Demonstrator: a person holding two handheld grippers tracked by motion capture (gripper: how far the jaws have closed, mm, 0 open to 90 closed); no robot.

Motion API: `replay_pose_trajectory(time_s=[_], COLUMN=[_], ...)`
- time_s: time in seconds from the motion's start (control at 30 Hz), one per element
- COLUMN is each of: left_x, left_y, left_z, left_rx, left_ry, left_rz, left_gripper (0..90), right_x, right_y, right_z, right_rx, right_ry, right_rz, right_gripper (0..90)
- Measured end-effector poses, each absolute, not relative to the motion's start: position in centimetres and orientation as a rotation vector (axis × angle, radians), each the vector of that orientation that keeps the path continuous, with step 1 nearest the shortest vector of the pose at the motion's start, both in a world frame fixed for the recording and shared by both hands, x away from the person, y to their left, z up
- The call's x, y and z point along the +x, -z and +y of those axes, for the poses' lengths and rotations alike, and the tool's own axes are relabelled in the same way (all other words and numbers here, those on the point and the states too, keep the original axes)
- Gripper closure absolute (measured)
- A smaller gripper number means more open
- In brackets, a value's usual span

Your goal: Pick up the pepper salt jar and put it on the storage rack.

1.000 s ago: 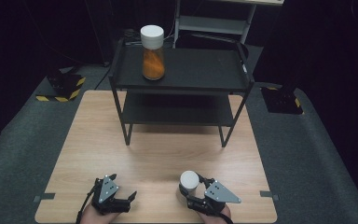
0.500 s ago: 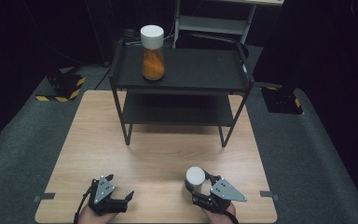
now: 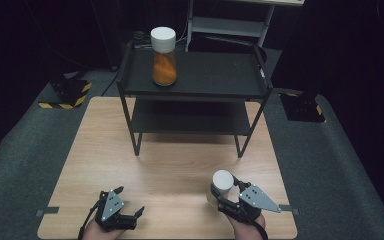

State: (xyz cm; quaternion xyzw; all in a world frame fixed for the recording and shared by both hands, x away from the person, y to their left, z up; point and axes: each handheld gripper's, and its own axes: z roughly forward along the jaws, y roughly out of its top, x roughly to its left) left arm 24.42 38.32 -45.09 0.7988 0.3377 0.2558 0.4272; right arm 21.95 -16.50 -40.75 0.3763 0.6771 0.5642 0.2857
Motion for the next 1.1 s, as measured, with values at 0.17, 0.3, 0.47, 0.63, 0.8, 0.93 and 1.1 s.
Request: replay_pose_trajectory(time_s=[0.17, 0.3, 0.47, 0.63, 0.8, 0.93, 1.1], left_x=[24.7, 24.9, 24.9, 25.2, 25.4, 25.5, 25.6], left_y=[45.1, 45.1, 45.0, 45.1, 45.1, 44.9, 44.9], left_z=[38.7, 38.7, 38.9, 38.8, 38.6, 38.1, 38.1], left_rx=[1.99, 1.986, 1.987, 1.984, 1.985, 2.011, 2.015], left_ry=[-0.618, -0.609, -0.598, -0.597, -0.598, -0.607, -0.594], left_rz=[0.835, 0.848, 0.85, 0.853, 0.854, 0.835, 0.831], left_gripper=[1.0, 1.0, 1.0, 1.0, 1.0, 1.0, 1.0], right_x=[22.0, 22.8, 23.9, 24.7, 25.3, 25.7, 26.0], right_y=[38.9, 37.4, 36.3, 35.5, 35.0, 34.2, 33.1], right_z=[-15.9, -15.9, -15.7, -15.5, -15.5, -15.4, -15.2], right_rx=[1.001, 1.023, 1.015, 0.994, 0.977, 0.969, 0.956], right_ry=[-1.491, -1.509, -1.506, -1.513, -1.525, -1.524, -1.535], right_rz=[1.775, 1.765, 1.785, 1.782, 1.769, 1.76, 1.742], right_gripper=[34.0, 34.1, 34.0, 34.0, 34.0, 34.0, 34.0])
